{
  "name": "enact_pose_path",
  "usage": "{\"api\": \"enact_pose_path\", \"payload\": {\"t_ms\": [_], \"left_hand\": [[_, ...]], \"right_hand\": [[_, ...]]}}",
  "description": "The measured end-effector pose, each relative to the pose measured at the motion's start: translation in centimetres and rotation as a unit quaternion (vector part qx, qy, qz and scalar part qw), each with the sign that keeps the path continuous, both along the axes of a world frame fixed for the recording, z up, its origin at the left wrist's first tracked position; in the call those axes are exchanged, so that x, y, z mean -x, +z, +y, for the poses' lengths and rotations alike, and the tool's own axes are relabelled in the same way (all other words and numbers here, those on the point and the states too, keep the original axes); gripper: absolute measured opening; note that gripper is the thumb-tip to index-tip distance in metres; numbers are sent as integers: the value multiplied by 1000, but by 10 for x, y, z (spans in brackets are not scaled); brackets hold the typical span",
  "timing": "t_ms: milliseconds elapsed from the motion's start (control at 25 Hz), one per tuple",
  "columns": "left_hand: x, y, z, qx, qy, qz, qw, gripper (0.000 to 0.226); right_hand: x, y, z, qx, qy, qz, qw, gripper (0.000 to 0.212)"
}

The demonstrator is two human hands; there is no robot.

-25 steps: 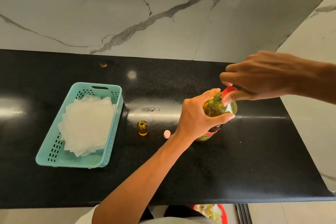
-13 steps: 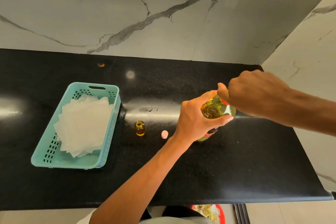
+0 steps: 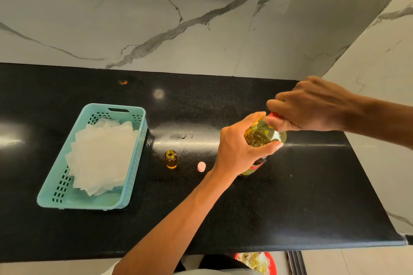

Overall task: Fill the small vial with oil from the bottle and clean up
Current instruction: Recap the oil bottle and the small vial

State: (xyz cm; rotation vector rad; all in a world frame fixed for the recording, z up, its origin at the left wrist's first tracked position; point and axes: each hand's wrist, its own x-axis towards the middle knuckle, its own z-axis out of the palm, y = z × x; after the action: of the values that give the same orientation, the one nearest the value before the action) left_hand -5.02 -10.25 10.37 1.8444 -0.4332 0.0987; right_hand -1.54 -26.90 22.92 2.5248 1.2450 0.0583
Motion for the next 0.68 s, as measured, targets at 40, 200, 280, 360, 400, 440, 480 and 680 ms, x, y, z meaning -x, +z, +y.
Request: {"api": "enact_pose_path", "payload": {"t_ms": [40, 200, 280, 360, 400, 440, 480, 680], "left_hand": [[-2, 0, 0, 1, -3, -1, 1000, 56], [1, 1, 1, 8, -17, -6, 1000, 52], [-2, 1, 2, 7, -36, 1, 999, 54], [-3, 1, 2, -10, -32, 3, 999, 59], [-2, 1, 1, -15, -26, 0, 1000, 60], [-1, 1, -1, -16, -21, -4, 1000, 61], [1, 0, -1, -14, -17, -9, 1000, 62], [-2, -1, 0, 10, -13, -4, 1000, 57]], "right_hand": [[7, -7, 6, -7, -87, -17, 996, 60], [6, -5, 25, -24, -304, 67, 950, 79], [-6, 7, 6, -27, -128, 45, 990, 92], [-15, 17, -10, -12, 75, 32, 997, 71], [-17, 17, -16, 3, 97, 46, 994, 60], [-18, 16, -18, 22, 101, 71, 992, 55], [-18, 15, -16, 28, 95, 94, 991, 57], [14, -4, 10, 19, -107, -10, 994, 91]]}}
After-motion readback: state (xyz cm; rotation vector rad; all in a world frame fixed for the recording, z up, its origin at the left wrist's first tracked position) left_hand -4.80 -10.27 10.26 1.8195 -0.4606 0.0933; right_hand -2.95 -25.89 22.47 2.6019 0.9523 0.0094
